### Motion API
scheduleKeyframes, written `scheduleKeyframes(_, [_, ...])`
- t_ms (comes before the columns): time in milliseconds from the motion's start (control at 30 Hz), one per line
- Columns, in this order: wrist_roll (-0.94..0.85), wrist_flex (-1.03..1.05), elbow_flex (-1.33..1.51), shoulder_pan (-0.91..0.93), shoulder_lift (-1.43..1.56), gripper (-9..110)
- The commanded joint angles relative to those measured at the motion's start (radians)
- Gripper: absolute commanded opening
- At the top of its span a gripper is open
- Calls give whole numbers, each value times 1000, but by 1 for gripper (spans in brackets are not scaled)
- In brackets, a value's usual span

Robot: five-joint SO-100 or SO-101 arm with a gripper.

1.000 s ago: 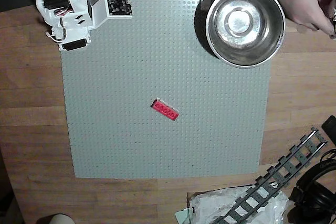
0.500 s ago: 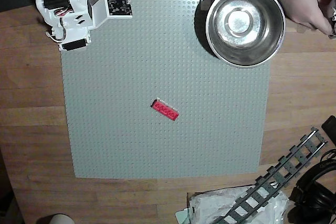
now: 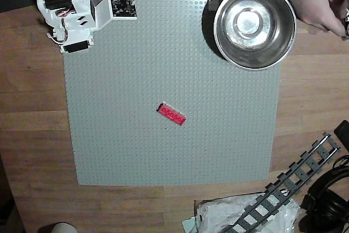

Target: Grasp a lego block and put it in the bin.

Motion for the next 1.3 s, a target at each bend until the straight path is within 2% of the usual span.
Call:
scheduleKeyframes(0, [5,3,0,-3,17,0])
scheduleKeyframes(200, [-5,3,0,-21,17,0])
scheduleKeyframes(433, [12,-118,-29,-61,17,1])
scheduleKeyframes(600, [52,-201,-100,-81,14,12])
scheduleKeyframes(700, [52,-258,-135,-84,0,15])
scheduleKeyframes(900, [77,-405,-350,-84,-288,18])
scheduleKeyframes(1067, [192,-403,-623,-117,-554,19])
scheduleKeyframes(1267, [368,-437,-680,-259,-655,19])
